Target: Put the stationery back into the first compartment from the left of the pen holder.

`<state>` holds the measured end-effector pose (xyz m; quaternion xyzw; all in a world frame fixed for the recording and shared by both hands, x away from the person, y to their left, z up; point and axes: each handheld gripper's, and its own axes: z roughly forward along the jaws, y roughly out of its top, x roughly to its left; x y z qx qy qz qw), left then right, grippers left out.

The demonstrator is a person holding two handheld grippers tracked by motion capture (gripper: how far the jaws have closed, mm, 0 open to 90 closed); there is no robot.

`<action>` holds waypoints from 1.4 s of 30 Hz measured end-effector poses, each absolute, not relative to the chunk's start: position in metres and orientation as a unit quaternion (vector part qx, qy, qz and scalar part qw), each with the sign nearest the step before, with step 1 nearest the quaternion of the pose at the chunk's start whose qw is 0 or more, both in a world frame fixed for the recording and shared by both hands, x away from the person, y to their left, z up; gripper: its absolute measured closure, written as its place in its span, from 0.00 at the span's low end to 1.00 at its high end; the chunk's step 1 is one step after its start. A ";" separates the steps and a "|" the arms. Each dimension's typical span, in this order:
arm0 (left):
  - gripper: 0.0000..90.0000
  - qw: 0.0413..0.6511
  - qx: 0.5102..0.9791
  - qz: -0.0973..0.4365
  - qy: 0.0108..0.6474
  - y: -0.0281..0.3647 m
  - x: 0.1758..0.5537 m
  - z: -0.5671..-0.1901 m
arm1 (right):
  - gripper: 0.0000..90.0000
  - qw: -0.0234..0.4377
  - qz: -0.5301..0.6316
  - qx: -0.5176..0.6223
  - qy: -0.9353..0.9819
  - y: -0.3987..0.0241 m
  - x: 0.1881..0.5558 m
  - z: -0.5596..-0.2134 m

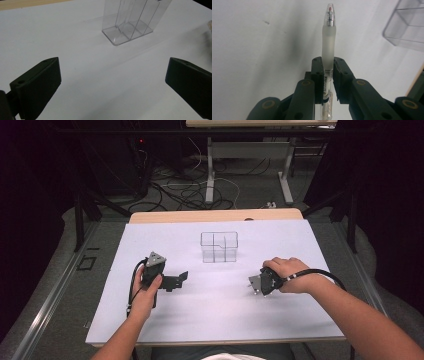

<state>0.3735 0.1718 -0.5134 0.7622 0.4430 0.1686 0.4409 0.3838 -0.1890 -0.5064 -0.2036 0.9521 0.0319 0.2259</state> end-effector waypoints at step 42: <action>0.00 0.437 0.765 0.170 0.442 0.172 0.375 -0.514 | 0.88 0.289 0.376 0.072 0.877 -0.160 0.401 -0.425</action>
